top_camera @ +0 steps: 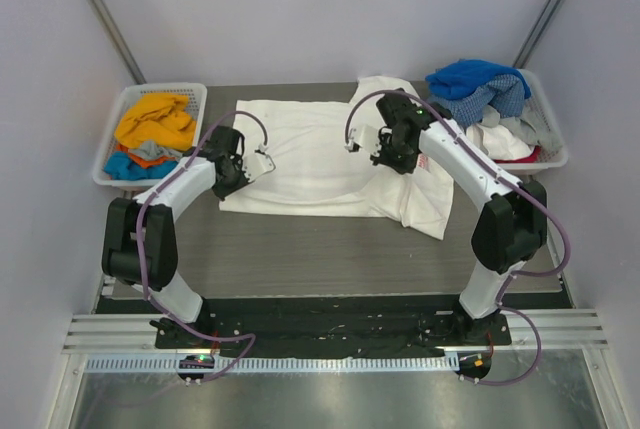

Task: Fold and stack the t-shirts
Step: Fold the flattened tshirt in 1/3 of the way

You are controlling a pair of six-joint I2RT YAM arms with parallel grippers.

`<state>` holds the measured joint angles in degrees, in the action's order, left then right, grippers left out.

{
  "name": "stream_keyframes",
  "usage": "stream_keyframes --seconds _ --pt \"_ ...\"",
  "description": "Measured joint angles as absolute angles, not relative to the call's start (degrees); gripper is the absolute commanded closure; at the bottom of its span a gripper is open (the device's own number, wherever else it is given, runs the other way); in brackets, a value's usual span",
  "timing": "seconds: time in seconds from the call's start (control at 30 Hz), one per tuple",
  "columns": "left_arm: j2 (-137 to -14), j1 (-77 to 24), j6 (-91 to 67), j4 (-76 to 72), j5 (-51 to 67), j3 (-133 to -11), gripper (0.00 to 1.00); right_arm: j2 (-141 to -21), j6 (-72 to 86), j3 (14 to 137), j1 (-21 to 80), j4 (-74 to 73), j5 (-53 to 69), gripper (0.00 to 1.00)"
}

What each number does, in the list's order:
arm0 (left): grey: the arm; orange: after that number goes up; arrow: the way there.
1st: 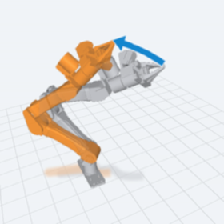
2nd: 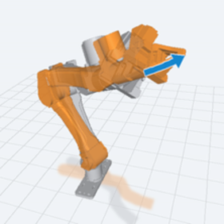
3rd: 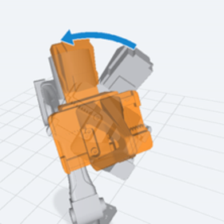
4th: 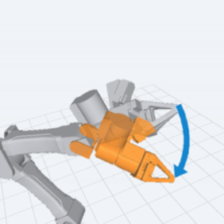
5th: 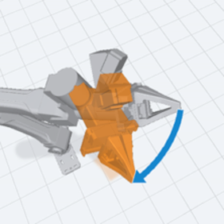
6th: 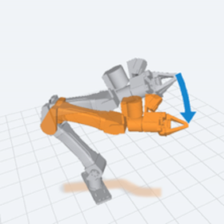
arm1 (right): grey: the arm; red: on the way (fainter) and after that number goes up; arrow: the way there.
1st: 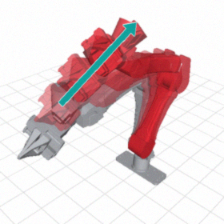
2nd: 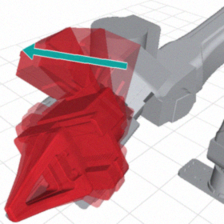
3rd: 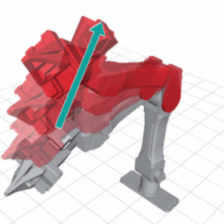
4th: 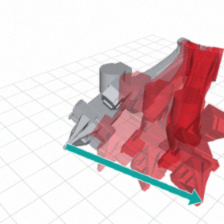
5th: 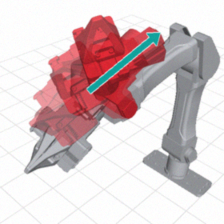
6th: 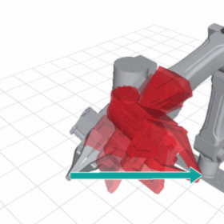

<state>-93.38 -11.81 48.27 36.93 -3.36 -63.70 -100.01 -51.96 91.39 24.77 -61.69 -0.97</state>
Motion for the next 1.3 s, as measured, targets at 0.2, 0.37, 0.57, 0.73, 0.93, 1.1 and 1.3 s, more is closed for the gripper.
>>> stream_keyframes --seconds 0.2,0.37,0.57,0.73,0.93,1.1,1.3 --pt "-93.67 -11.79 48.27 36.95 -3.36 -63.68 1.0 -105.25 -53.43 95.9 24.05 -61.8 -2.33 0.99" --pt "-94.61 -11.79 48.27 36.95 -3.36 -63.68 1.0 -109.08 -54.37 99.39 23.11 -61.78 -3.01 0.99" --pt "-95.7 -11.79 48.23 36.95 -3.36 -63.72 1.0 -113.62 -55.44 105.06 21.32 -61.73 -3.77 0.99" --pt "-97.41 -11.81 47.48 36.88 -3.4 -64.88 1.0 -116.77 -55.81 109.01 20.36 -61.71 -4.47 0.99" --pt "-99.11 -11.81 46.41 35.66 -3.99 -68.25 1.0 -118.48 -56.1 110.54 20.12 -61.73 -5.19 0.99" --pt "-101.36 -11.86 45.34 34.87 -4.54 -72.53 1.0 -118.67 -56.49 110.96 20.12 -61.78 -5.48 0.99" --pt "-103.42 -12.03 45.19 33.95 -5.26 -74.81 1.0 -119.42 -56.73 111.98 20.12 -61.76 -5.78 0.99"
